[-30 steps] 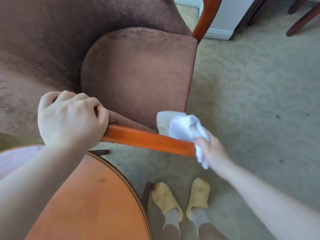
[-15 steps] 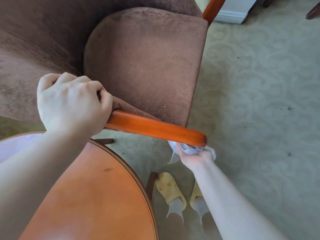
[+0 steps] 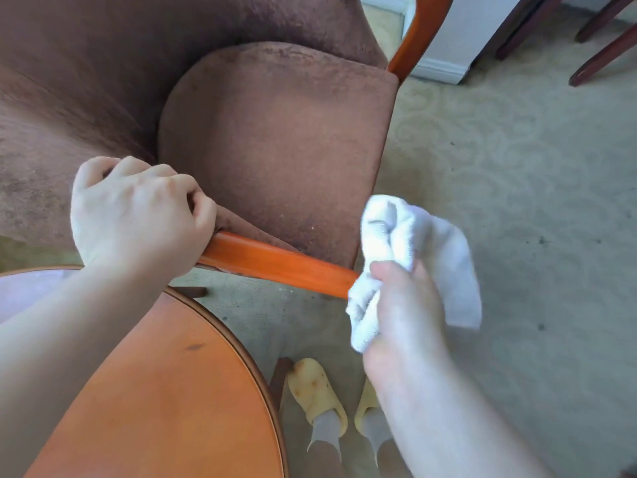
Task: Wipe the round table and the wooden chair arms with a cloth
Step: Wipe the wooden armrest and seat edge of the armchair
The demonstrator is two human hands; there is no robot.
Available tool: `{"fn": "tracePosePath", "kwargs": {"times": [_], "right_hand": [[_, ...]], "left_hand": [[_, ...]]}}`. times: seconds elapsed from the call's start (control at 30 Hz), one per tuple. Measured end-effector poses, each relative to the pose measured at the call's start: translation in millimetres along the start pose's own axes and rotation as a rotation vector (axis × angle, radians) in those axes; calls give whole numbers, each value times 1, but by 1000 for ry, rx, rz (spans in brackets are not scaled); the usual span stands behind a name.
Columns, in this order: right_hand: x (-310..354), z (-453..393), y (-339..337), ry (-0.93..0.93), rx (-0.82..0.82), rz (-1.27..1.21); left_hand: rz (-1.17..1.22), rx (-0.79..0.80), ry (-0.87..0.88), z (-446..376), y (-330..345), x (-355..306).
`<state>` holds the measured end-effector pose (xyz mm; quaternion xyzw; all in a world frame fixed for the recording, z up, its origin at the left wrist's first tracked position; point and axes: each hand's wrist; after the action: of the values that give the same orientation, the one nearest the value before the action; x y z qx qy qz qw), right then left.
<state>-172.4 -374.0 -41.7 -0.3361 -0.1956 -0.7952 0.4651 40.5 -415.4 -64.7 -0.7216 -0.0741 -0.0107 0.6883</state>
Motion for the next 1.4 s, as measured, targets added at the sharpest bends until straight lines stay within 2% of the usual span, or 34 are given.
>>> {"fn": "tracePosePath", "kwargs": {"times": [0.07,0.1,0.13,0.2,0.37,0.4,0.43,0.5,0.57,0.67,0.73,0.77,0.8,0.83,0.87,0.9,0.93,1.0,1.07,1.17,1.23,1.27,1.3,1.33,1.4], "right_hand": [[-26,1,29,-365,105,596],[-42,1,40,-518,74,848],[-50,2,51,-620,25,974],[-57,2,53,-740,47,1002],[-61,-28,-27,-1223,406,1071],[-56,-43,-41,-1267,469,1091],[-52,-56,-50,-1223,517,1084],[-51,-80,-52,-955,518,984],[-55,-101,-46,-615,400,817],[-54,-144,-44,-190,243,797],[-39,-175,-35,13,21,604],[-29,-190,-23,42,-82,440],[-20,-204,-7,-11,-170,324],[-14,-218,14,-117,-208,314],[-14,-226,37,-251,-182,435],[-18,-230,59,-389,-97,645],[-28,-231,77,-538,64,906],[-56,-228,91,-869,532,1410],[-73,-229,71,-1148,882,1635],[-51,-257,11,-1296,1162,1760],[-19,-289,-24,-1254,1302,1974],[2,-303,-34,-1191,1215,2047],[21,-314,-37,-1116,1001,2035],[35,-319,-33,-1021,719,1903],[42,-320,-2,-842,246,1401]], "left_hand": [[14,38,2,-2,4,1],[21,47,-2,-2,6,2],[33,43,-11,-2,8,4],[48,50,-16,-3,12,4],[79,66,-20,-4,20,6],[92,82,-13,-4,22,8],[106,104,-9,-4,21,8],[112,105,-11,-3,16,-1],[5,91,22,4,12,-19],[-63,195,109,6,6,-49],[-59,216,127,8,8,-54],[-53,229,119,8,8,-54],[-44,218,113,8,9,-54],[-35,212,101,7,10,-54],[-20,225,83,6,10,-55],[-10,241,67,5,9,-56],[-17,237,57,4,9,-56],[-36,199,34,3,11,-57],[-31,202,27,5,11,-56],[-57,250,-1,1,11,-60],[-85,275,-62,-3,10,-67],[-98,284,-94,-7,10,-71],[-112,318,-123,-10,11,-76],[-128,364,-150,-13,14,-81],[-142,457,-191,-21,24,-91]]}}
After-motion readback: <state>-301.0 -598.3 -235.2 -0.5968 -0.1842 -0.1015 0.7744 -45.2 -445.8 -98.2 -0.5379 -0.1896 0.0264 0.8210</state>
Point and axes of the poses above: each hand's wrist, its own z-axis away from the middle knuckle, its own y-axis out of the palm, x = y × z, and after that the axes turned 1 degree about -z, right-handed
